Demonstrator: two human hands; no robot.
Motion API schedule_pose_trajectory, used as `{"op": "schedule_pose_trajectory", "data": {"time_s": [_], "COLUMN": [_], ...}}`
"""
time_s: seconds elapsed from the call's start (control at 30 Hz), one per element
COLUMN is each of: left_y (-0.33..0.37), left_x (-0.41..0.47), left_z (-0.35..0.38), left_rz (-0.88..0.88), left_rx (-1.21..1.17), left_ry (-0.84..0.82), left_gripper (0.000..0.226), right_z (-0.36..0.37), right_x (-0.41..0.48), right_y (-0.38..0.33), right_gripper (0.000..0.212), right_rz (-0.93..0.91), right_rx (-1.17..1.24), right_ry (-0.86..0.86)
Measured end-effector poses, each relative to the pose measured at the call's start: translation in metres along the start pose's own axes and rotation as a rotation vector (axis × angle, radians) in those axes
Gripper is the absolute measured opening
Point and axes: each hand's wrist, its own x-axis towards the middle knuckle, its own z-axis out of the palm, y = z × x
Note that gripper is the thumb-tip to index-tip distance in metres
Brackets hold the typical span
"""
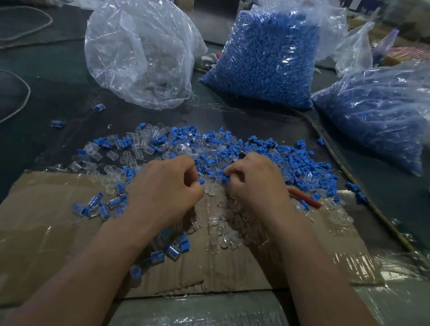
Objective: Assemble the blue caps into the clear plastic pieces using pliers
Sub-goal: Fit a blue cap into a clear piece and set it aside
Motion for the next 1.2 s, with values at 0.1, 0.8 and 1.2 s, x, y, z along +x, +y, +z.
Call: {"op": "schedule_pose_trajectory", "data": {"time_s": [0.1,0.8,1.2], "left_y": [-0.001,-0.001,-0.002], "left_x": [0.000,0.000,0.002], "left_z": [0.000,0.001,0.002], "left_rz": [0.005,0.003,0.016], "left_rx": [-0.015,-0.037,-0.028], "left_ry": [0.003,-0.002,-0.035], "left_gripper": [0.030,0.021,0.011], "right_z": [-0.001,0.013,0.007], "right_x": [0.002,0.008,0.004], "right_y": [0.004,-0.011,-0.011], "right_gripper": [0.026,0.018,0.013], "right_rz": [0.028,0.012,0.002], "right_rx": [-0.004,-0.090,0.012], "right_ry": [0.021,-0.001,-0.047]}}
